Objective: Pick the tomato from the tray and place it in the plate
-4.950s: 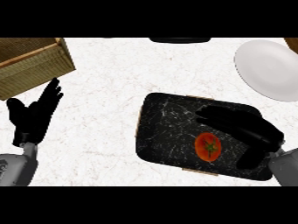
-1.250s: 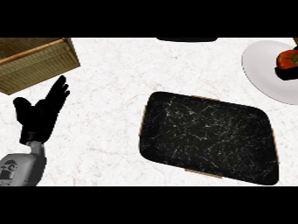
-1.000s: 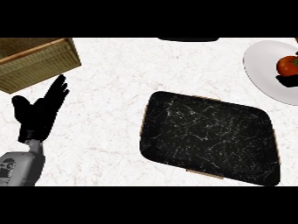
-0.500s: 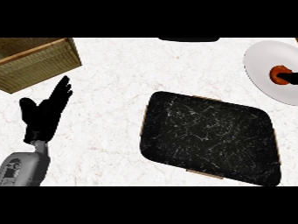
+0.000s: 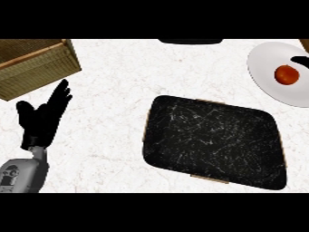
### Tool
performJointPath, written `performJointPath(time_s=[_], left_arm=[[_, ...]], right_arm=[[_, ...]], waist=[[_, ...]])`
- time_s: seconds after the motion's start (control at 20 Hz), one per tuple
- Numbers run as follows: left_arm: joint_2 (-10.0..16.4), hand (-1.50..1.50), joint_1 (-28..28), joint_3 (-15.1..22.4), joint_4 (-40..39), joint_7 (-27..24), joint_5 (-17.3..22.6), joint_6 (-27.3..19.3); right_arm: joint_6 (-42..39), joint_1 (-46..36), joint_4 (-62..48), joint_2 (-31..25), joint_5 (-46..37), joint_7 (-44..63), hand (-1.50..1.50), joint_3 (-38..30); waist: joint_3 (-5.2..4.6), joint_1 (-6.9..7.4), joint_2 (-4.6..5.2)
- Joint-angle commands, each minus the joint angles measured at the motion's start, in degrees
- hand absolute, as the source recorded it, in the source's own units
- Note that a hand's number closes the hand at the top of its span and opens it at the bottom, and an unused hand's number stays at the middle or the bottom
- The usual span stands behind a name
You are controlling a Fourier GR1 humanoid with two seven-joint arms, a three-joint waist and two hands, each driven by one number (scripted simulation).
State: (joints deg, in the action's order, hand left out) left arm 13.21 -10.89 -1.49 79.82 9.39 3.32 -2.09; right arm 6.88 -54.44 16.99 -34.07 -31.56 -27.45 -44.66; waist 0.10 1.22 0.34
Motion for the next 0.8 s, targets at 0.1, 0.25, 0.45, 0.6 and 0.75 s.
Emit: performJointPath(time_s=[0.1,0.25,0.45,0.6,0.75], left_arm=[[1.4,0.00,0.8,-1.4,-0.2,-0.1,0.3,0.9],[0.4,0.00,4.4,0.1,5.8,1.2,0.0,0.8],[0.0,0.00,1.0,-0.9,2.0,-0.8,-0.1,1.3],[-1.3,0.00,-0.2,-0.4,1.6,1.4,-0.4,0.1],[-0.1,0.00,2.3,-1.5,3.1,0.4,0.1,1.5]], right_arm=[[-13.6,2.4,-3.0,-2.9,7.1,1.8,-1.50,-4.3],[-14.6,3.2,-3.6,-4.6,7.6,0.4,-1.50,-3.5],[-14.7,7.2,-2.7,-5.4,9.0,-4.6,-1.50,-3.2],[-17.5,8.8,-3.4,-8.2,9.5,-6.5,-1.50,-3.1],[-16.1,9.1,-4.2,-7.4,9.9,-6.3,-1.50,-2.4]], waist=[[-0.04,-0.84,-0.15],[0.04,0.67,0.16],[0.03,0.27,0.26],[0.08,0.39,0.42],[0.07,0.66,0.37]])
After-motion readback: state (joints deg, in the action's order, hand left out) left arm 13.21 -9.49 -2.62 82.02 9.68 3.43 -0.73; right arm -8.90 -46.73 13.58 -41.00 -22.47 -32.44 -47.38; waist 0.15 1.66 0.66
